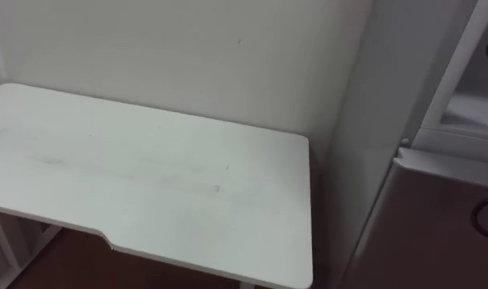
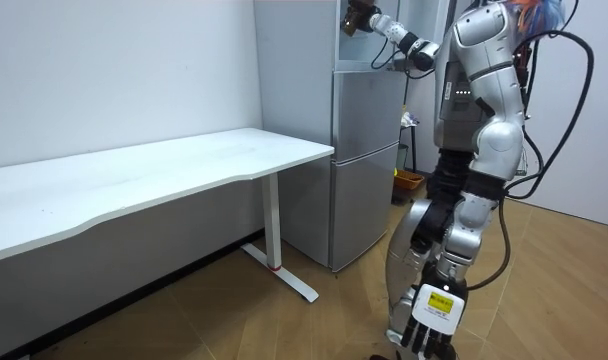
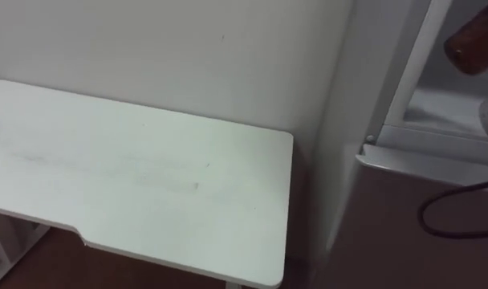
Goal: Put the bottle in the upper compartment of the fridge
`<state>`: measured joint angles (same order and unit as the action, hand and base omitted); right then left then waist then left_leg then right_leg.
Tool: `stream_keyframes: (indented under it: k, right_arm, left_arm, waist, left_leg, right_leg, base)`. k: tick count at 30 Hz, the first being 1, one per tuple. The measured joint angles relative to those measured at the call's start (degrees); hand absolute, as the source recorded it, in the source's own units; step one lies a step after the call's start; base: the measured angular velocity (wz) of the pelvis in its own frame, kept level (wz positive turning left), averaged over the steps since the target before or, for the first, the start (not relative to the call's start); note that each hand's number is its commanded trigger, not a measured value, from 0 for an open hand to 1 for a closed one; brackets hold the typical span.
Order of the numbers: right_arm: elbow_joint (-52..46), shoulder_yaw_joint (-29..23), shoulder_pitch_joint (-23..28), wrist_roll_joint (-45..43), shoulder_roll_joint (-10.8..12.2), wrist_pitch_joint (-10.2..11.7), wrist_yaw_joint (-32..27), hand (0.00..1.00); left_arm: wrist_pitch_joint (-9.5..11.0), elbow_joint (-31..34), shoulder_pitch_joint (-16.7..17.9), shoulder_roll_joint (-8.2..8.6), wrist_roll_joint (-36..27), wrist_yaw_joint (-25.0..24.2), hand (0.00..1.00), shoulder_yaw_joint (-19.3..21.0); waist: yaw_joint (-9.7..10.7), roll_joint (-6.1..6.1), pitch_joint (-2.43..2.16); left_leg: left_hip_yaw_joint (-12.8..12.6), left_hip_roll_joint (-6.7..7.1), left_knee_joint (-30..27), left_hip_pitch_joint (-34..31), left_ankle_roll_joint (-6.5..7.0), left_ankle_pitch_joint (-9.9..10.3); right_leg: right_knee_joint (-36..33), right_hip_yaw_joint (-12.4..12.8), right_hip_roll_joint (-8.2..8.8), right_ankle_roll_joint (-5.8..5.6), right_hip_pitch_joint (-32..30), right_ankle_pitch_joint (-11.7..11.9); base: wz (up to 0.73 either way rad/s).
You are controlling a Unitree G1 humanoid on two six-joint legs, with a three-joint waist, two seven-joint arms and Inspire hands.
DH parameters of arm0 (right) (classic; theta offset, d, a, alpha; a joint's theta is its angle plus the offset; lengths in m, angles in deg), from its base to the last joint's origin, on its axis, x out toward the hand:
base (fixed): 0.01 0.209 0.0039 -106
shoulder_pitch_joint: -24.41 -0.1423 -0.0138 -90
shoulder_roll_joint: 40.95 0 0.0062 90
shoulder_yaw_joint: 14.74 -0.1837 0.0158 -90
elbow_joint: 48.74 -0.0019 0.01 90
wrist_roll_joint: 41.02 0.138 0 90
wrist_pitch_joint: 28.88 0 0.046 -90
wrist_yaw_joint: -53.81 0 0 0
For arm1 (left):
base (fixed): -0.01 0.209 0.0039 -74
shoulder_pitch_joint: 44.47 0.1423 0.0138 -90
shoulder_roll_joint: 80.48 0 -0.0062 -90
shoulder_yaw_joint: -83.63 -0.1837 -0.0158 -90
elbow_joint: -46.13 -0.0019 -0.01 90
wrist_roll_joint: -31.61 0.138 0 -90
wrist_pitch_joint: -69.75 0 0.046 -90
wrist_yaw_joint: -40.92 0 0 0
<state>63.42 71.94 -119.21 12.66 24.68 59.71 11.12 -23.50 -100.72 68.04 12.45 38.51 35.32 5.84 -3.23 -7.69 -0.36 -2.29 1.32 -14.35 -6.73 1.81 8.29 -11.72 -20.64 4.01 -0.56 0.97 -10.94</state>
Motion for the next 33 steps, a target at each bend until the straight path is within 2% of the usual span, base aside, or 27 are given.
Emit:
stream_keyframes:
  k: [7, 11, 14, 16, 18, 20, 21, 23, 25, 27, 30, 31, 32, 33]
  right_arm:
    - [1.6, 0.1, -0.2, 0.0, -0.4, 0.1, -0.3, 1.0]
    - [8.2, 1.3, -1.6, 0.0, -0.4, 0.1, -0.2, 1.0]
    - [11.4, 2.9, -1.6, 0.0, -0.5, 0.1, -0.2, 1.0]
    - [14.8, 5.9, -1.6, 0.0, -0.5, 0.1, 0.1, 1.0]
    - [15.3, 6.5, -2.4, -1.5, -0.5, 2.5, 0.5, 1.0]
    - [15.7, 6.9, -2.6, -1.6, -0.5, 3.1, 0.8, 1.0]
    - [16.7, 7.1, -2.6, -2.7, -0.6, 4.7, 1.3, 1.0]
    - [17.7, 7.6, -2.7, -5.2, -0.6, 6.2, 1.7, 1.0]
    - [19.0, 7.8, -2.7, -6.9, -0.6, 8.7, 1.8, 1.0]
    - [20.1, 8.4, -2.7, -7.0, -0.6, 10.3, 2.3, 1.0]
    - [20.7, 9.4, -2.7, -7.3, -0.6, 11.5, 3.2, 1.0]
    - [21.0, 9.5, -2.7, -7.4, -0.6, 12.4, 3.6, 0.98]
    - [21.3, 9.6, -2.7, -7.5, -0.6, 12.9, 3.7, 0.68]
    - [22.4, 9.9, -2.7, -8.1, -0.6, 13.9, 4.0, 0.56]
  left_arm:
    - [0.1, 0.0, -0.6, -0.06, 0.0, 0.0, 0.0, 0.0]
    - [0.0, 0.4, -0.8, -0.22, 0.0, 0.1, 0.0, -0.7]
    - [-0.4, 0.3, -2.3, -1.31, -0.3, 0.1, 0.0, -1.9]
    - [-0.3, 0.0, -3.7, -2.09, -0.6, 0.1, 0.0, -3.6]
    - [-0.2, -0.5, -4.8, -2.25, -0.7, 0.1, 0.0, -4.8]
    - [-0.2, -0.5, -5.5, -2.45, -1.4, 0.1, 0.0, -6.1]
    - [-0.2, -0.6, -6.0, -2.45, -1.9, 0.1, 0.0, -6.9]
    - [-0.1, -0.6, -6.6, -2.58, -2.2, 0.1, 0.0, -7.8]
    - [-0.1, -0.6, -7.4, -2.76, -2.7, 0.1, 0.0, -8.8]
    - [-0.1, -0.6, -7.6, -2.84, -3.0, 0.1, 0.0, -9.2]
    - [-0.1, -0.8, -8.0, -2.95, -3.0, 0.1, 0.0, -9.8]
    - [-0.1, -1.0, -8.4, -3.11, -3.0, 0.1, 0.0, -10.6]
    - [-0.1, -1.0, -8.5, -3.18, -3.0, 0.1, 0.0, -11.0]
    - [-0.1, -1.0, -8.8, -3.32, -3.0, 0.1, 0.0, -11.8]
  waist:
    - [-0.2, -0.64, 0.28]
    - [-0.3, -0.74, 0.3]
    - [-0.6, -0.69, 0.33]
    - [-1.8, -0.44, 0.55]
    - [-2.3, 0.12, 0.83]
    - [-3.1, 0.42, 1.09]
    - [-3.5, 0.61, 1.26]
    - [-4.1, 0.7, 1.32]
    - [-4.7, 0.77, 1.44]
    - [-5.1, 0.81, 1.58]
    - [-5.4, 1.18, 1.85]
    - [-5.6, 1.22, 1.99]
    - [-5.8, 1.21, 1.99]
    - [-6.1, 1.24, 2.02]
  left_leg:
    - [0.1, -0.05, -0.4, -0.6, -0.07, 0.1]
    - [0.3, -0.05, -0.7, -1.7, -0.02, 0.1]
    - [0.8, -0.33, -1.6, -3.6, -0.13, -0.1]
    - [0.5, -0.61, -2.1, -4.0, -0.2, -0.2]
    - [0.7, -0.71, -2.5, -4.8, -0.28, -0.2]
    - [0.8, -0.89, -2.5, -5.4, -0.36, -0.3]
    - [0.9, -0.97, -3.2, -6.0, -0.38, -0.3]
    - [1.0, -1.26, -3.6, -7.1, -0.44, -0.3]
    - [1.1, -1.62, -4.2, -8.5, -0.64, -0.4]
    - [1.1, -1.82, -4.2, -8.7, -0.77, -0.5]
    - [1.3, -1.95, -4.2, -8.7, -1.01, -0.7]
    - [1.3, -1.95, -4.2, -8.8, -1.09, -0.8]
    - [1.3, -1.98, -4.1, -8.8, -1.13, -0.9]
    - [1.3, -2.08, -4.2, -8.9, -1.22, -0.9]
  right_leg:
    - [0.0, 0.0, -0.11, 0.01, -0.1, 0.0]
    - [0.0, -0.2, -0.14, 0.1, -0.5, 0.1]
    - [-0.1, -0.6, -0.39, 0.66, -2.1, 0.5]
    - [-0.4, -0.4, -0.56, 0.84, -2.7, 0.6]
    - [-0.7, -0.5, -0.62, 0.92, -3.4, 0.7]
    - [-0.9, -0.5, -0.73, 1.07, -3.9, 0.7]
    - [-0.9, -0.7, -0.86, 1.19, -4.2, 0.8]
    - [-1.0, -1.0, -1.1, 1.44, -5.0, 1.0]
    - [-1.0, -1.3, -1.41, 1.86, -5.9, 1.2]
    - [-1.0, -1.2, -1.56, 2.06, -6.1, 1.4]
    - [-0.9, -1.1, -1.75, 2.25, -6.2, 1.4]
    - [-0.8, -1.0, -1.73, 2.36, -6.8, 1.2]
    - [-0.9, -0.8, -1.77, 2.42, -7.0, 1.1]
    - [-0.8, -0.7, -1.93, 2.45, -7.0, 1.1]
  base:
    - [0.01]
    - [0.03]
    - [0.02]
    - [-0.06]
    - [0.0]
    - [0.0]
    - [0.08]
    - [0.06]
    - [0.0]
    - [0.0]
    - [0.0]
    - [0.0]
    - [0.0]
    - [0.0]
